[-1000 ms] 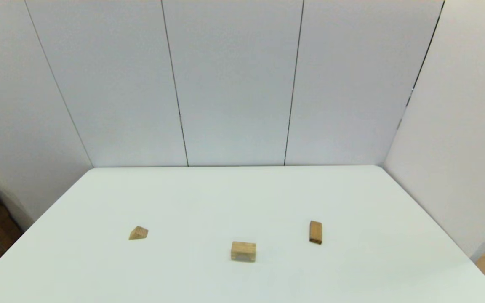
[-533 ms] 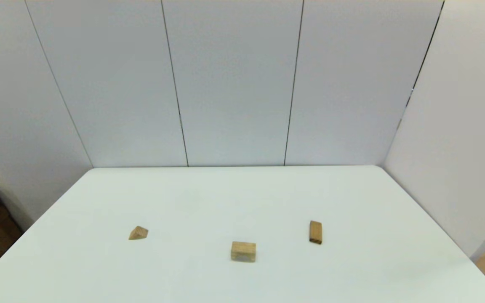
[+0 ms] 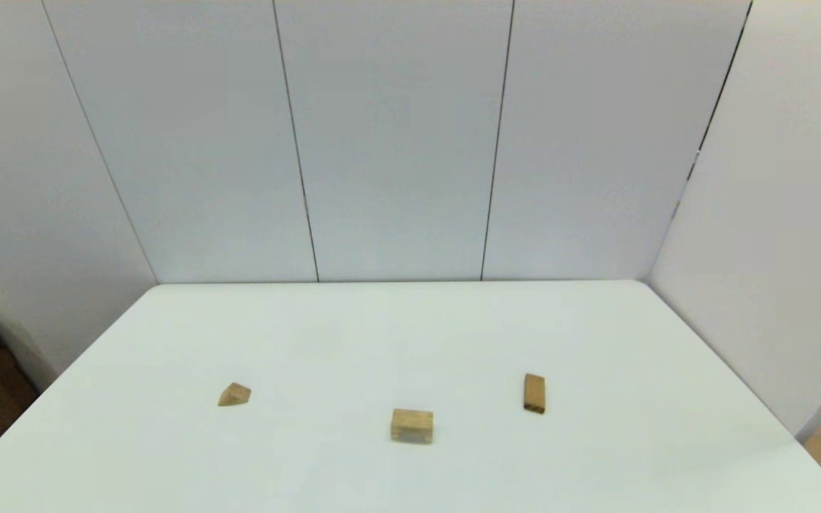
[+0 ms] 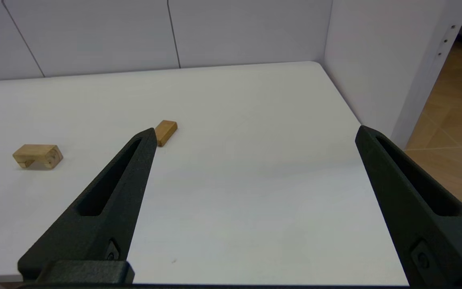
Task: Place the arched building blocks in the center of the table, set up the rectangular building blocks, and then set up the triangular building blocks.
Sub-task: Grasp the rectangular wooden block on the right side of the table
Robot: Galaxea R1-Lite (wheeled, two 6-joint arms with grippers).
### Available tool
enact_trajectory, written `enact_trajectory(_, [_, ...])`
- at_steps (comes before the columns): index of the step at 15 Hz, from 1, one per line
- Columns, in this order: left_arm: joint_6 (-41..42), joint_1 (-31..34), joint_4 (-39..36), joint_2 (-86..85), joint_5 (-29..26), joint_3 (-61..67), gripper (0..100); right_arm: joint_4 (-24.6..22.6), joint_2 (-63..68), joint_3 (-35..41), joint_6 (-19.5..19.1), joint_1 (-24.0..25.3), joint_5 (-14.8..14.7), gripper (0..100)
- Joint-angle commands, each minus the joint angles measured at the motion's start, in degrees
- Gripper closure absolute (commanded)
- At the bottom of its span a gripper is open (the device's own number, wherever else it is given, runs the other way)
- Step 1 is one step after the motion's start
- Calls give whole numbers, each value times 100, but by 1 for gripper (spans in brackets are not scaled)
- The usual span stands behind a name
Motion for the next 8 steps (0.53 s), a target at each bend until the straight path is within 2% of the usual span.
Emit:
enact_trajectory(1, [25, -96, -2, -613, -25, 588, 0, -2, 0, 0, 4, 6, 4, 0])
enact_trajectory(8, [86, -140, 1044, -1193, -122, 746, 0, -2, 0, 0, 4, 6, 4, 0])
